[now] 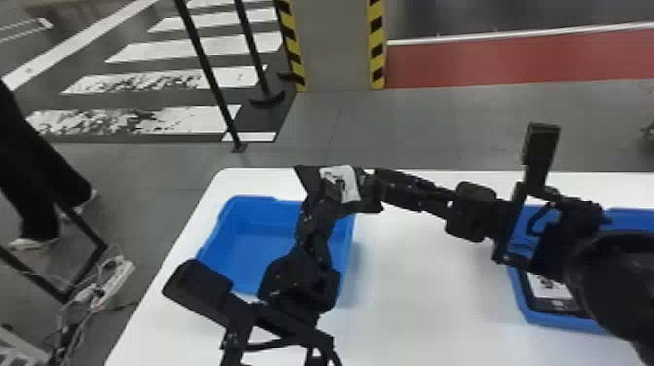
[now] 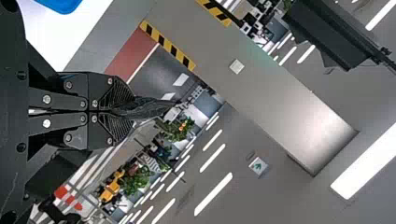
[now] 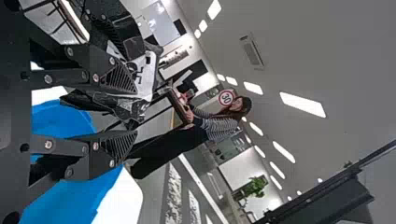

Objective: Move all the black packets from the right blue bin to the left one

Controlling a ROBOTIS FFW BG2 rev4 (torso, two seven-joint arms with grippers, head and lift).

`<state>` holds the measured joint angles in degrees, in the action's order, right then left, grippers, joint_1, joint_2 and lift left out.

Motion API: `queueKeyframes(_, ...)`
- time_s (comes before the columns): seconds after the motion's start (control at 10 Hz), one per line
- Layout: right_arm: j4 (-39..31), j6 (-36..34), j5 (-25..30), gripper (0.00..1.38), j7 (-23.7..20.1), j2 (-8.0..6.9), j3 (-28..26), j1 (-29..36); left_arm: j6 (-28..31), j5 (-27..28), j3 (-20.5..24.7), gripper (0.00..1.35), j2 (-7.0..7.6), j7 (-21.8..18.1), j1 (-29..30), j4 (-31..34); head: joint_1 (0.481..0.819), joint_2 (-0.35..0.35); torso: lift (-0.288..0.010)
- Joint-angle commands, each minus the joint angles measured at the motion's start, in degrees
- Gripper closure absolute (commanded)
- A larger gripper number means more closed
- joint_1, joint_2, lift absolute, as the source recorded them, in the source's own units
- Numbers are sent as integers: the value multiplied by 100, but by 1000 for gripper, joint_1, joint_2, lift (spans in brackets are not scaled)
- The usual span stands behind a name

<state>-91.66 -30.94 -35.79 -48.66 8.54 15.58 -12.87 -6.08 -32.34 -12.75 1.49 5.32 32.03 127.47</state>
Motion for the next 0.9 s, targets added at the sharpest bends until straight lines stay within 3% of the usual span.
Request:
queueKeyframes(0.0,33,239,204,41,-12,-1,-257,77,-601,307,106,1211,-9,4,-223,-449,695,235,-110)
queueKeyframes(0.1,5,254,450,94,32,-19,-626,274,-1150,808,238,1211,-26,-5,-518,-1082,695,234,-110)
queueKeyframes(0.3,-600,268,1083,173,357,-10,-1250,921,-1361,2091,801,1211,-164,-5,-996,-2334,695,199,-110)
queueKeyframes(0.5,-614,268,1083,177,357,34,-1400,1160,-1487,3603,1662,1211,-164,21,-1235,-3121,695,183,-110)
queueKeyframes(0.7,-713,268,1013,179,357,113,-1400,1273,-1712,4306,1926,1207,-164,294,-1502,-3656,695,226,-110)
queueKeyframes(0.8,-783,268,1030,179,357,131,-1400,1273,-1712,4359,1926,900,-164,329,-1573,-3684,695,241,-110)
